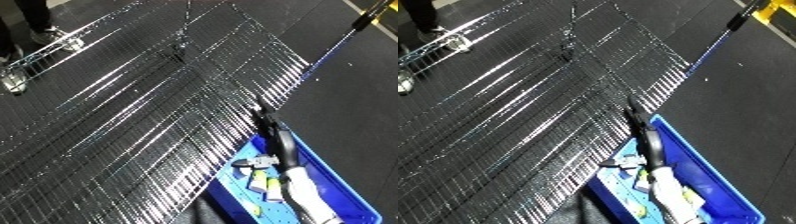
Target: Pick up the object and place it into the box
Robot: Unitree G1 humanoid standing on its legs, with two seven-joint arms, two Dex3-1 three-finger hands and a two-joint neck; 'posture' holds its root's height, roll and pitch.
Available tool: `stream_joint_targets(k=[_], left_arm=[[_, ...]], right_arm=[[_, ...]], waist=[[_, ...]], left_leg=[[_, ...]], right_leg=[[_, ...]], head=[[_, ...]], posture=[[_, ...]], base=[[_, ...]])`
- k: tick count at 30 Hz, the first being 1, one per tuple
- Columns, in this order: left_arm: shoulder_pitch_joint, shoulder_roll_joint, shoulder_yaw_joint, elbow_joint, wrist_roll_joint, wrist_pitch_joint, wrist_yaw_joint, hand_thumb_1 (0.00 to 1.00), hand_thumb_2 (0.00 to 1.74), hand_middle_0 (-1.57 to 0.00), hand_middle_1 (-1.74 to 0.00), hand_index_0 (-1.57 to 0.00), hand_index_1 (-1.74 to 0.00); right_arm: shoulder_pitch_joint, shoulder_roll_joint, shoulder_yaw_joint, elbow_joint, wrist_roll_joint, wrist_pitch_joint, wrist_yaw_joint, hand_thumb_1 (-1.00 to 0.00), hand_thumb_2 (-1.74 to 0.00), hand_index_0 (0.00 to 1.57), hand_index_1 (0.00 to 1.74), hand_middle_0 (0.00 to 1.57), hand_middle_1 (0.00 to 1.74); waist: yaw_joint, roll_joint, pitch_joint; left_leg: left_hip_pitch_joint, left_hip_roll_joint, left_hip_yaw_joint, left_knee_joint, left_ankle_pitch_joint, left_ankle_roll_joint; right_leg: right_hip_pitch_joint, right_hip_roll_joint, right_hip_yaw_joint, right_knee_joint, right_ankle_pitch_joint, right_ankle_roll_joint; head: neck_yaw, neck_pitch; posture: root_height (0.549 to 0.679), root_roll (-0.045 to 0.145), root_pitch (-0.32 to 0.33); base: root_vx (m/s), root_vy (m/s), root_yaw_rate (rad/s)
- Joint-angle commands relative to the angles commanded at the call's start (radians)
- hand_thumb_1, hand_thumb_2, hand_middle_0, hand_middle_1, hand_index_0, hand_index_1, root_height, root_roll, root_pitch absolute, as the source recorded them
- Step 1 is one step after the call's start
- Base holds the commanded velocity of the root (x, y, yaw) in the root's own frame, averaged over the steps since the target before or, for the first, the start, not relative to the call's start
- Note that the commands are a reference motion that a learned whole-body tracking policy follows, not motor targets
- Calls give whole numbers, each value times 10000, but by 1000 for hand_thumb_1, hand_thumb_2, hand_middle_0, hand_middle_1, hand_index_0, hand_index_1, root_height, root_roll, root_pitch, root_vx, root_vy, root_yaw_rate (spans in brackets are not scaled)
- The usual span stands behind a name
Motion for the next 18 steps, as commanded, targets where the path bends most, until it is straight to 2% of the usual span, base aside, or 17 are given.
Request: stream_joint_targets(k=[4, 9, 13, 18], left_arm=[[-90, -26, -63, 18, 104, -3, 102, 1000, 1740, -1570, -1740, -1570, -1740], [-156, 73, -27, 47, 260, 49, 58, 1000, 1740, -1570, -1740, -1570, -1740], [-113, 171, 37, -31, 388, 198, -12, 1000, 1740, -1570, -1740, -1570, -1740], [3, 352, 173, -162, 460, 433, -37, 1000, 1740, -1570, -1740, -1570, -1740]], right_arm=[[-343, 81, 403, -406, -393, 177, 176, 0, 0, 0, 0, 0, 0], [-692, 133, 666, -597, -535, 298, 197, 0, 0, 0, 0, 0, 0], [-814, 285, 797, -713, -454, 367, 265, 0, 0, 0, 0, 0, 0], [-819, 593, 1034, -744, -325, 308, 331, 0, 0, 0, 0, 0, 0]], waist=[[237, -203, 44], [570, -472, 131], [845, -673, 164], [1154, -932, 251]], left_leg=[[-109, -12, -116, 26, 17, 35], [-246, -71, -259, 197, -26, 94], [-344, -62, -415, 422, -79, 104], [-547, -31, -627, 782, -141, 150]], right_leg=[[-29, 6, -77, 51, -2, -17], [28, 32, -257, 114, 13, -68], [172, 18, -391, 119, 36, -109], [200, 74, -546, 453, -85, -182]], head=[[-436, -77], [-1107, -204], [-1696, -58], [-2251, 40]], posture=[[677, 69, 5], [677, 65, -2], [678, 63, -14], [677, 57, -27]], base=[[3, -42, 108], [5, -79, 145], [51, -86, 131], [45, -91, 139]])
